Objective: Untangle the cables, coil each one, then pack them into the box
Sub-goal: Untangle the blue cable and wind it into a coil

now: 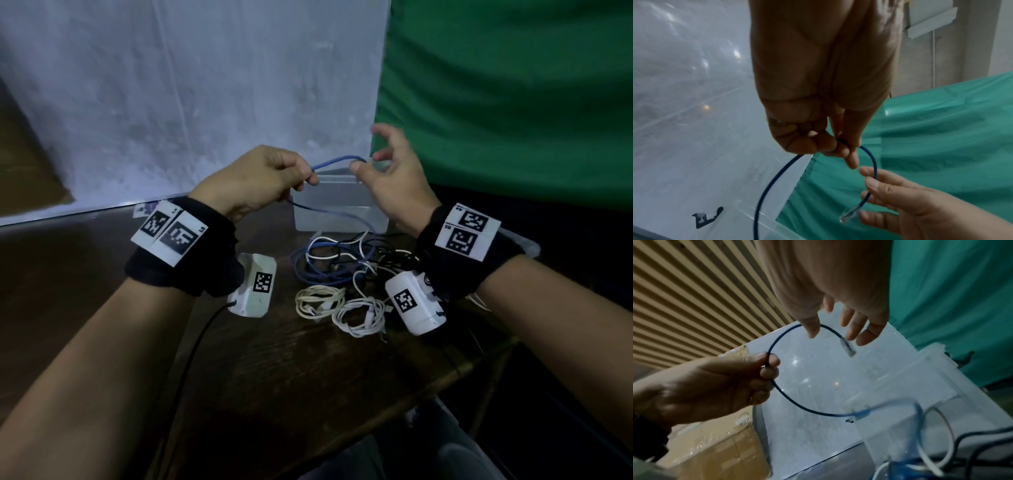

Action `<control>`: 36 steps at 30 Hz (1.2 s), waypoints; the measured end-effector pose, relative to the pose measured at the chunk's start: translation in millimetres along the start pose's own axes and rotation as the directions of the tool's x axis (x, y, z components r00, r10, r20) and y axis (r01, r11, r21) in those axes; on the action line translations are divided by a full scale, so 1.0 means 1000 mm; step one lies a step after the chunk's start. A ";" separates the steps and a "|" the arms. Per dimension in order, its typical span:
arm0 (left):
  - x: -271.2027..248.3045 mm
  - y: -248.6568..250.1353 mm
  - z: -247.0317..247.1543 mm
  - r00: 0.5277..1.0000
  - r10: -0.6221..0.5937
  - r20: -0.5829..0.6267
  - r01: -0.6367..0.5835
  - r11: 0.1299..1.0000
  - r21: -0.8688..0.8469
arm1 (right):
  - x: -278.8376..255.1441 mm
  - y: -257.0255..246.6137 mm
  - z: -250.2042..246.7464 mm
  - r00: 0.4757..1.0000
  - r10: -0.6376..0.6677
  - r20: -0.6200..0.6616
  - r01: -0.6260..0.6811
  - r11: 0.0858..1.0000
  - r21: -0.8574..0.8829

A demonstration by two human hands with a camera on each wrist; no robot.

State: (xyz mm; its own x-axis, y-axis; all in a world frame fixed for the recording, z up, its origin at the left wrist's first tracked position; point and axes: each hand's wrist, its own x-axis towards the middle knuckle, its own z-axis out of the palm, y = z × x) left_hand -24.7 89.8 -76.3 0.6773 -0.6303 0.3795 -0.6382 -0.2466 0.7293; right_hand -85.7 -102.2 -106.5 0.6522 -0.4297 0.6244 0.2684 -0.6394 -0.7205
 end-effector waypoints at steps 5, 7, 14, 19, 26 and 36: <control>0.006 -0.008 0.003 0.997 0.035 -0.071 -0.034 0.999 0.023 | 0.001 0.001 0.000 0.985 0.009 0.172 -0.027 0.995 0.099; 0.009 -0.013 0.006 0.995 0.029 -0.097 -0.023 0.998 0.063 | -0.002 -0.008 -0.005 0.961 0.104 0.256 -0.194 0.914 0.357; 0.011 -0.036 0.030 0.975 -0.169 -0.145 0.188 0.975 0.121 | 0.010 -0.024 -0.026 0.932 0.259 0.254 -0.361 0.614 0.702; -0.001 -0.026 0.033 0.953 -0.145 0.264 0.066 0.956 0.287 | 0.012 -0.009 -0.029 0.939 0.265 0.220 -0.344 0.708 0.617; -0.001 -0.019 0.045 0.810 -0.288 0.511 -0.042 0.840 0.541 | 0.006 -0.001 -0.023 0.934 0.283 0.217 -0.356 0.706 0.612; 0.008 -0.012 0.030 0.971 0.013 0.238 -0.051 0.987 0.156 | -0.013 0.006 -0.011 0.823 0.215 0.527 -0.428 0.843 0.326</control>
State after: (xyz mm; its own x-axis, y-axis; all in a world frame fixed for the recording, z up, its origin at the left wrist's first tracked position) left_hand -22.5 65.5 -99.1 0.5625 -0.7906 0.2421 -0.7210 -0.3257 0.6116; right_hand -100.6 -107.6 -115.4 0.9674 -0.1550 0.2003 0.1778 -0.1474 -0.9730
